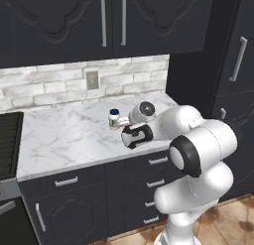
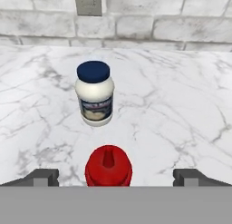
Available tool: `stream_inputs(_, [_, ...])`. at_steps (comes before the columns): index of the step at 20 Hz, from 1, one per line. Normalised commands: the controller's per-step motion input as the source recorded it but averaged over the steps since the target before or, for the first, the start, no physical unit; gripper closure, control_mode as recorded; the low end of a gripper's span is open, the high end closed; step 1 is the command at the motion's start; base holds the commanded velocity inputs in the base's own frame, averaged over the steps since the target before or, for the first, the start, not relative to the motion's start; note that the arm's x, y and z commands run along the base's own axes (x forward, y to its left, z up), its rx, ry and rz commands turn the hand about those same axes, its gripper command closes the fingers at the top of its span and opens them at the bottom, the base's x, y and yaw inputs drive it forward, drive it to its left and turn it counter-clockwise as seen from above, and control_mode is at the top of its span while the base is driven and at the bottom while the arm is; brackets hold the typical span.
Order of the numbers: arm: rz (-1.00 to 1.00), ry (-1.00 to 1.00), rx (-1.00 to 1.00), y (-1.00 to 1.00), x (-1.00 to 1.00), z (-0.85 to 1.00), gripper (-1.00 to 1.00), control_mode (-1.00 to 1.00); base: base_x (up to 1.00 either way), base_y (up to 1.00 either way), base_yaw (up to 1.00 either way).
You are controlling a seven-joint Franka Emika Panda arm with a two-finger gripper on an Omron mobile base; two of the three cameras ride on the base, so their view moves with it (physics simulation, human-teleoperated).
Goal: Place the ketchup and mayonnaise from the counter to the top shelf of the fridge. If the existing items in the fridge are on the top shelf, move them to other shelves.
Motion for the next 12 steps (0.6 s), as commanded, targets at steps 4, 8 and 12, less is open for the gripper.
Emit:
stream_inputs(4, [0.00, 0.00, 0.00, 0.06, 0.18, -0.06, -1.00, -1.00, 0.00, 0.00, 0.00])
stream_inputs(8, [0.00, 0.00, 0.00, 0.04, 0.20, -0.07, -1.00, -1.00, 0.00, 0.00, 0.00])
stream_inputs(12, [0.00, 0.00, 0.00, 0.03, 0.09, -0.15, -1.00, -1.00, 0.00, 0.00, 0.00])
